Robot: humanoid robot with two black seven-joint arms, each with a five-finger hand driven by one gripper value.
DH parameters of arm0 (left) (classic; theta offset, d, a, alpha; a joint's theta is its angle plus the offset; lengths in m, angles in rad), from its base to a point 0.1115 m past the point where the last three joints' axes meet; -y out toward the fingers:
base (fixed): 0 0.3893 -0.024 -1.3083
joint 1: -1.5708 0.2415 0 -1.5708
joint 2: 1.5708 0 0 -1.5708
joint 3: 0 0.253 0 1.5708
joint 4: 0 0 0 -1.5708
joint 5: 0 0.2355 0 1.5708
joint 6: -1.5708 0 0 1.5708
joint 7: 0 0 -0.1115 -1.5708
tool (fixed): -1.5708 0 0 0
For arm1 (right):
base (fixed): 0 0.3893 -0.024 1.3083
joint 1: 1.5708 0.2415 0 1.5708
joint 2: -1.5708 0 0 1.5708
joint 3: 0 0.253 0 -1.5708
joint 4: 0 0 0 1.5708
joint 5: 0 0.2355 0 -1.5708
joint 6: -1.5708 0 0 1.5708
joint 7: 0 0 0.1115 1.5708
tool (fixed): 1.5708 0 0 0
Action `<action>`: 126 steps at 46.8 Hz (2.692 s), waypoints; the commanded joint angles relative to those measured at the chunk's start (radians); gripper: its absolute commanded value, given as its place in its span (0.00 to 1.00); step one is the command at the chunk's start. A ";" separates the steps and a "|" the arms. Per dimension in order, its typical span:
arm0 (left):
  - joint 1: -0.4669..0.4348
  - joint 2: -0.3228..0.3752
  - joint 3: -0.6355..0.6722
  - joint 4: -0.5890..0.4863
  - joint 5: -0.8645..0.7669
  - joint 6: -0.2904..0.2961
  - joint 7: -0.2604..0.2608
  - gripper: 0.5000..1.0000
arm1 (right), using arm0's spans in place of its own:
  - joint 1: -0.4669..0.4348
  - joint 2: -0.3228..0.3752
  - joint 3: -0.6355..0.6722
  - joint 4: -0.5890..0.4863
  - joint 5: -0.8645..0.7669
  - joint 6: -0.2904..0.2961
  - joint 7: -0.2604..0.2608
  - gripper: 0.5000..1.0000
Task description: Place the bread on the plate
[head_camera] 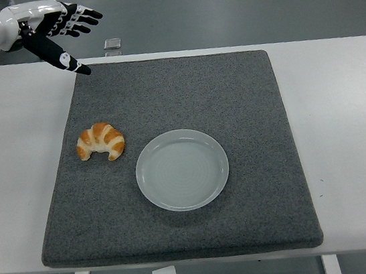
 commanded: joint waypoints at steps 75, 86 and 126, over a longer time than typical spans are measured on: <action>0.665 -0.098 -0.268 0.149 0.481 0.280 -0.307 0.97 | 0.000 0.000 0.000 0.000 0.000 -0.003 -0.003 0.86; 0.687 -0.135 -0.271 0.204 0.467 0.297 -0.339 0.97 | 0.000 0.000 0.000 0.000 0.000 -0.003 -0.003 0.86; 0.707 -0.179 -0.281 0.259 0.459 0.300 -0.365 0.23 | 0.000 0.000 0.000 -0.002 0.000 -0.006 -0.003 0.86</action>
